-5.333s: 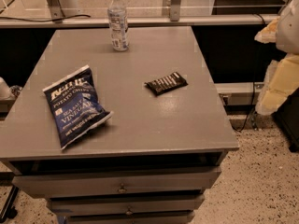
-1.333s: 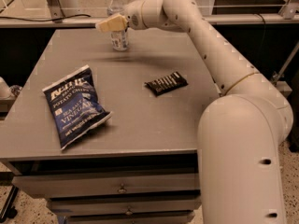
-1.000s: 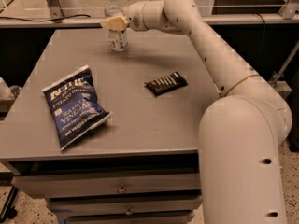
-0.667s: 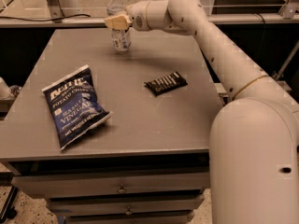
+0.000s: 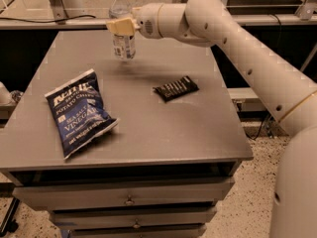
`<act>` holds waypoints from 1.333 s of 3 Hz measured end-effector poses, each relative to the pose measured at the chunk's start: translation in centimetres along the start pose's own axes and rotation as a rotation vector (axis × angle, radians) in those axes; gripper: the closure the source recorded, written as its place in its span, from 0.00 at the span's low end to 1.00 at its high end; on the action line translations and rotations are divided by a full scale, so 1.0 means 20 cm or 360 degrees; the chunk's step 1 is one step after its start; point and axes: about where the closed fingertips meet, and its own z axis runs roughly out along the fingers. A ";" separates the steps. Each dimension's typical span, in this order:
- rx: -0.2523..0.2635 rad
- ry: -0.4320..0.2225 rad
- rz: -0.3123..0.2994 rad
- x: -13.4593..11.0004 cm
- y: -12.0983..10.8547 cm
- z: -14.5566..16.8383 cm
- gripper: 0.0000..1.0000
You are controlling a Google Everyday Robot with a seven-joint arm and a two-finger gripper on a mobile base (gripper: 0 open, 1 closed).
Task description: Move blue plastic bottle near blue chip bag
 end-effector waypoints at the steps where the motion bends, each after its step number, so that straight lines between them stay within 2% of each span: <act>1: -0.0028 -0.0007 0.0026 0.03 0.21 -0.05 1.00; 2: -0.0107 0.0004 0.0054 0.09 0.44 -0.06 1.00; 3: -0.0189 0.0000 0.0062 0.11 0.61 -0.05 1.00; 4: -0.0245 -0.0001 0.0045 0.09 0.73 -0.05 0.83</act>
Offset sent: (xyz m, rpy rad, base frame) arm -0.1339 0.0415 -0.0323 0.0216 0.0704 0.1104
